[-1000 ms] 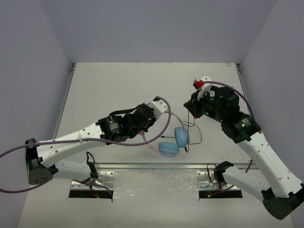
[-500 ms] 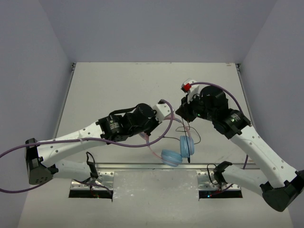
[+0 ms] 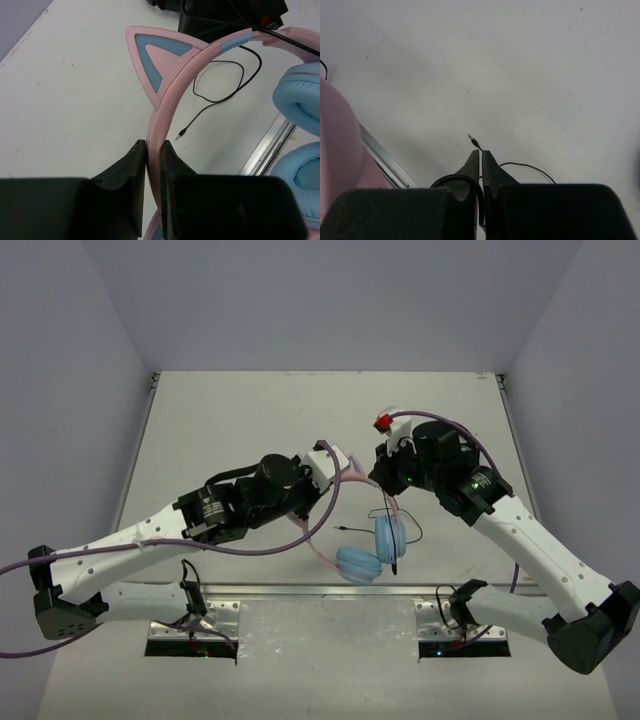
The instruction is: Wrap the headphones
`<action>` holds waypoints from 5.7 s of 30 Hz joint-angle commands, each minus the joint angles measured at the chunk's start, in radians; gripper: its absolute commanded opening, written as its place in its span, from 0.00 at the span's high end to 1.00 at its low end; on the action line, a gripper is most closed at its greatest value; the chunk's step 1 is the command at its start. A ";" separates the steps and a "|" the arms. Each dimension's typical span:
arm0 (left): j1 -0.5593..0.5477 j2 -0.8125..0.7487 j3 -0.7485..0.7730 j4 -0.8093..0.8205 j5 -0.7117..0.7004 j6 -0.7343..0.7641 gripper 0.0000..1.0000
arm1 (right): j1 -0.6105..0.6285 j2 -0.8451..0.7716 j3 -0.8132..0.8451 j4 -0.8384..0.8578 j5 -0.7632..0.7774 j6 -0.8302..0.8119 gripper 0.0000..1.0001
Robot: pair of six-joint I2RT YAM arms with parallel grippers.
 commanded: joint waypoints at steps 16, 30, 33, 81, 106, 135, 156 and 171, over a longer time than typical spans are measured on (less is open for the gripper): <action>-0.018 -0.249 0.044 0.289 -0.014 -0.187 1.00 | -0.005 -0.029 -0.175 0.664 -0.473 0.137 0.58; -0.019 -0.130 0.346 0.281 -0.622 -0.427 0.99 | 0.160 0.371 -0.231 1.320 -0.512 0.418 0.57; -0.018 -0.081 0.407 0.269 -0.760 -0.431 1.00 | 0.188 0.426 -0.228 1.386 -0.489 0.444 0.66; 0.792 0.438 0.290 0.330 -0.263 -0.402 1.00 | 0.900 0.027 0.177 0.147 0.649 -0.318 0.99; 0.288 -0.099 -0.269 0.377 -0.255 -0.058 1.00 | 0.248 0.340 0.826 -0.046 0.390 -0.481 0.99; 0.194 0.099 -0.312 0.451 -0.290 -0.356 1.00 | 0.168 0.572 1.188 -0.115 0.540 -0.264 0.99; 0.162 -0.419 -0.363 0.240 -0.069 -0.437 1.00 | -0.183 0.491 0.619 0.061 0.188 -0.223 0.99; 0.162 -0.387 -0.007 0.287 -0.301 -0.440 1.00 | -0.148 0.340 0.207 0.394 -0.228 0.027 0.99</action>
